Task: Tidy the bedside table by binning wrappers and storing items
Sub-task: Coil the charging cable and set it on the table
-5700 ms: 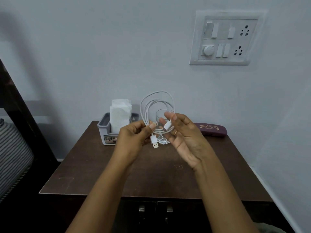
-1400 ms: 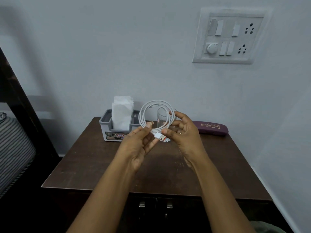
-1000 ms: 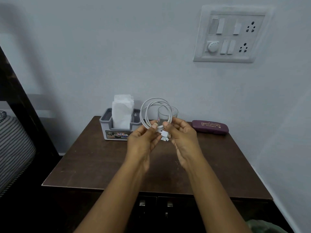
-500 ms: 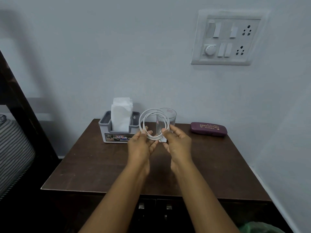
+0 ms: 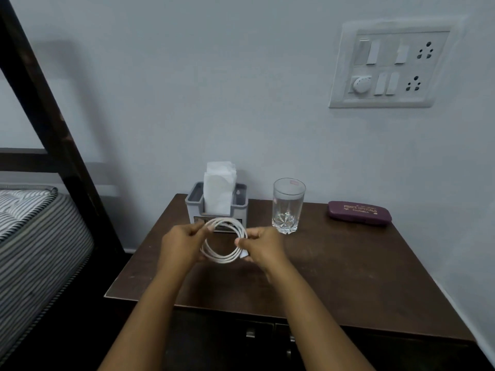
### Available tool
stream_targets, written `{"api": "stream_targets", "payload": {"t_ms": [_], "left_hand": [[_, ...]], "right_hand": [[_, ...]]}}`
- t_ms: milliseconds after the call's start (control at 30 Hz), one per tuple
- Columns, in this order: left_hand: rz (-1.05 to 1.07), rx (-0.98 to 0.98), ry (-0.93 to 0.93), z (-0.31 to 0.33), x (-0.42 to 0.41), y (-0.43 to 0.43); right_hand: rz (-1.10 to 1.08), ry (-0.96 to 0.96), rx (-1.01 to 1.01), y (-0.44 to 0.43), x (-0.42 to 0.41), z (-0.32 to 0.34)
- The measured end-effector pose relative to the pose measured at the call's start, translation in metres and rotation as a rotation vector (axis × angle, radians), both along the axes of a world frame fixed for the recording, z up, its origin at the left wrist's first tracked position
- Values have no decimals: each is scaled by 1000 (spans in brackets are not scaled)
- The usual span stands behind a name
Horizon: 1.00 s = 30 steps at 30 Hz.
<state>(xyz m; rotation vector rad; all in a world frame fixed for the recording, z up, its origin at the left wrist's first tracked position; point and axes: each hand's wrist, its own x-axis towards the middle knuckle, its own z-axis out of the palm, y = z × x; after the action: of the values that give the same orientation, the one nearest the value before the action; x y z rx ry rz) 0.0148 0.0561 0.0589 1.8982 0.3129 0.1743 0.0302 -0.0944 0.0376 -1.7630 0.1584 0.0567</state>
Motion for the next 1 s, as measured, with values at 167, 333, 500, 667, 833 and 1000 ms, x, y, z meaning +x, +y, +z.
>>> {"api": "stream_targets", "payload": {"t_ms": [167,333,500,667,833,1000], "left_hand": [[30,221,179,-23,7,28],[5,431,209,-30,8,38],[-70,369,225,-33,7,46],[-132,418,226,-26,5,54],[-223,386,287,-19,2,56],[-277,338,454,-19,4,50]], "right_hand": [[122,103,-70,25,4,-18],[152,66,-249,30,6,-22],[173,4,-394,27,4,-18],[229,73,-218,1,2,-14],[328,86,-225,-16,1,-19],[379,-7,-353,-7,1,-18]]}}
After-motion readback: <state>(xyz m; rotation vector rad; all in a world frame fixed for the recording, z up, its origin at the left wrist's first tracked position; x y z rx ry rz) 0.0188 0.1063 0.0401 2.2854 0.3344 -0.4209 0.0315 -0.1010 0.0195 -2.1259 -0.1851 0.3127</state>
